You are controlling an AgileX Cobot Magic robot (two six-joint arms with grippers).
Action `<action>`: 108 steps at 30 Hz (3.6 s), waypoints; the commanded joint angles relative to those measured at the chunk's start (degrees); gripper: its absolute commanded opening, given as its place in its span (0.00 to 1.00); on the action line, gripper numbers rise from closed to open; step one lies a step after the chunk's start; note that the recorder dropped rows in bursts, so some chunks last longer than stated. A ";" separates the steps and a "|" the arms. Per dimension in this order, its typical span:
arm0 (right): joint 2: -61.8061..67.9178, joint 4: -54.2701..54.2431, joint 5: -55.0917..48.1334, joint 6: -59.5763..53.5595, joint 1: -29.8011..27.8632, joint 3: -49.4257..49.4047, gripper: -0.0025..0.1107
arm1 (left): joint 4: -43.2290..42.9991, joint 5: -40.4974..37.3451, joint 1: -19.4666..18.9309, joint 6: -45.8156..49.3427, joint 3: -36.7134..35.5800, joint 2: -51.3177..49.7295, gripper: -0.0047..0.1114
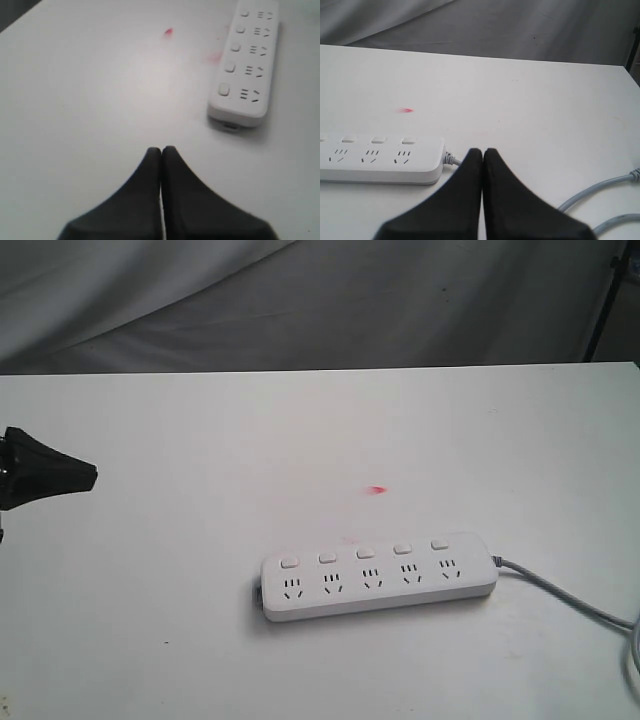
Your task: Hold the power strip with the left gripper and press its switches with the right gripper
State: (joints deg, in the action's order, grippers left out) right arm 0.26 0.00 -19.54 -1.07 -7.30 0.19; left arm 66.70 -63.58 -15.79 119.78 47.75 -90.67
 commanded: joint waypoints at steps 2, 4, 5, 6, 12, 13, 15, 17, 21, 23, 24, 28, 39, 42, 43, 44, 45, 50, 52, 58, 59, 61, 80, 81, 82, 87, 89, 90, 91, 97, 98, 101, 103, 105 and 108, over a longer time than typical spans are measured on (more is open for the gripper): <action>-0.26 0.32 0.22 -0.18 -0.12 -0.19 0.02 | -0.03 -5.55 0.42 0.10 4.26 -8.26 0.04; -0.26 0.32 0.22 -0.18 -0.12 -0.19 0.02 | -0.04 -4.43 1.05 0.10 4.84 -10.54 0.04; -0.26 0.32 0.22 -0.18 -0.12 -0.19 0.02 | -0.26 -3.94 1.64 0.10 4.95 -11.84 0.05; -0.26 0.32 0.22 -0.18 -0.12 -0.19 0.02 | -0.99 -3.68 2.34 0.10 5.21 -12.57 0.06; -0.26 0.32 0.22 -0.18 -0.12 -0.19 0.02 | -3.20 -0.69 9.77 0.10 5.24 -14.78 0.41; -0.26 0.32 0.22 -0.18 -0.12 -0.19 0.02 | -3.20 1.04 11.22 0.10 5.24 -14.78 0.53; -0.26 0.32 0.22 -0.18 -0.12 -0.19 0.02 | -3.09 3.72 13.78 0.10 5.24 -14.78 0.75; -0.26 0.32 0.22 -0.18 -0.12 -0.19 0.02 | -2.43 6.94 16.53 0.10 5.24 -14.78 0.91; -0.26 0.32 0.22 -0.18 -0.12 -0.19 0.02 | -0.59 10.03 20.71 0.10 5.24 -14.78 0.94; -0.26 0.32 0.22 -0.18 -0.12 -0.19 0.02 | -0.32 10.26 22.16 0.10 5.24 -14.78 0.94; -0.26 0.32 0.22 -0.18 -0.12 -0.19 0.02 | 0.02 10.73 22.90 0.10 5.24 -14.78 0.94; -0.26 0.32 0.22 -0.18 -0.12 -0.19 0.02 | 1.36 14.02 25.20 0.10 5.24 -14.78 0.94; -0.26 0.32 0.22 -0.18 -0.12 -0.19 0.02 | 3.42 18.95 29.41 0.10 5.24 -17.54 0.94; -0.26 0.32 0.22 -0.18 -0.12 -0.19 0.02 | 3.52 19.08 30.03 0.10 5.24 -20.02 0.94; -0.26 0.32 0.22 -0.18 -0.12 -0.19 0.02 | 4.11 18.96 30.03 0.10 5.24 -20.89 0.94; -0.26 0.32 0.22 -0.18 -0.12 -0.19 0.02 | 5.03 18.85 30.03 0.10 5.24 -21.69 0.94; -0.26 0.32 0.22 -0.18 -0.12 -0.19 0.02 | 5.68 19.03 30.03 0.10 5.24 -22.34 0.94; -0.26 0.32 0.22 -0.18 -0.12 -0.19 0.02 | 6.29 19.25 30.03 0.10 5.24 -24.05 0.94; -0.26 0.32 0.22 -0.18 -0.12 -0.19 0.02 | 6.52 19.11 30.03 0.10 5.34 -24.13 0.94; -0.26 0.32 0.22 -0.18 -0.12 -0.19 0.02 | 8.41 12.72 30.03 0.10 8.28 -24.76 0.94; -0.26 0.32 0.22 -0.18 -0.12 -0.19 0.02 | 8.86 12.54 30.50 0.10 8.28 -24.92 0.94; -0.26 0.32 0.22 -0.18 -0.12 -0.19 0.02 | 9.00 14.30 31.98 0.10 8.54 -25.85 0.94; -0.26 0.32 0.22 -0.18 -0.12 -0.19 0.02 | 4.75 22.90 38.60 -1.23 8.54 -26.96 0.94; -0.26 0.32 0.22 -0.18 -0.12 -0.19 0.02 | 4.75 22.90 38.60 -1.23 8.54 -26.96 0.94; -0.26 0.32 0.22 -0.18 -0.12 -0.19 0.02 | 4.75 22.90 38.60 -1.23 8.54 -26.96 0.94; -0.26 0.32 0.22 -0.18 -0.12 -0.19 0.02 | 4.75 22.90 38.60 -1.23 8.54 -26.96 0.94; -0.26 0.32 0.22 -0.18 -0.12 -0.19 0.02 | 4.75 23.35 38.60 -1.25 8.54 -26.96 0.94; -0.26 0.32 0.22 -0.18 -0.12 -0.19 0.02 | 4.75 23.64 38.60 -1.25 8.54 -26.96 0.93; -0.26 0.32 0.22 -0.18 -0.12 -0.19 0.02 | 4.75 23.89 38.60 -1.25 8.54 -26.96 0.91; -0.26 0.32 0.22 -0.18 -0.12 -0.19 0.02 | 4.75 24.97 38.60 -1.34 8.54 -26.96 0.59; -0.26 0.32 0.22 -0.18 -0.12 -0.19 0.02 | 4.75 24.97 38.60 -1.34 8.54 -26.96 0.53; -0.26 0.32 0.22 -0.18 -0.12 -0.19 0.02 | 4.75 24.97 38.60 -1.23 8.54 -26.96 0.39; -0.26 0.32 0.22 -0.18 -0.12 -0.19 0.02 | 4.75 24.97 38.60 -1.23 8.54 -26.96 0.32; -0.26 0.32 0.22 -0.18 -0.12 -0.19 0.02 | 4.75 24.97 38.60 -1.23 8.54 -26.96 0.26; -0.26 0.32 0.22 -0.18 -0.12 -0.19 0.02 | 4.75 24.97 38.60 -1.23 8.54 -26.96 0.18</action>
State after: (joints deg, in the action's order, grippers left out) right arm 0.26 0.00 -19.54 -1.07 -7.30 0.19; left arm 71.41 -39.17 22.46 119.09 56.21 -117.87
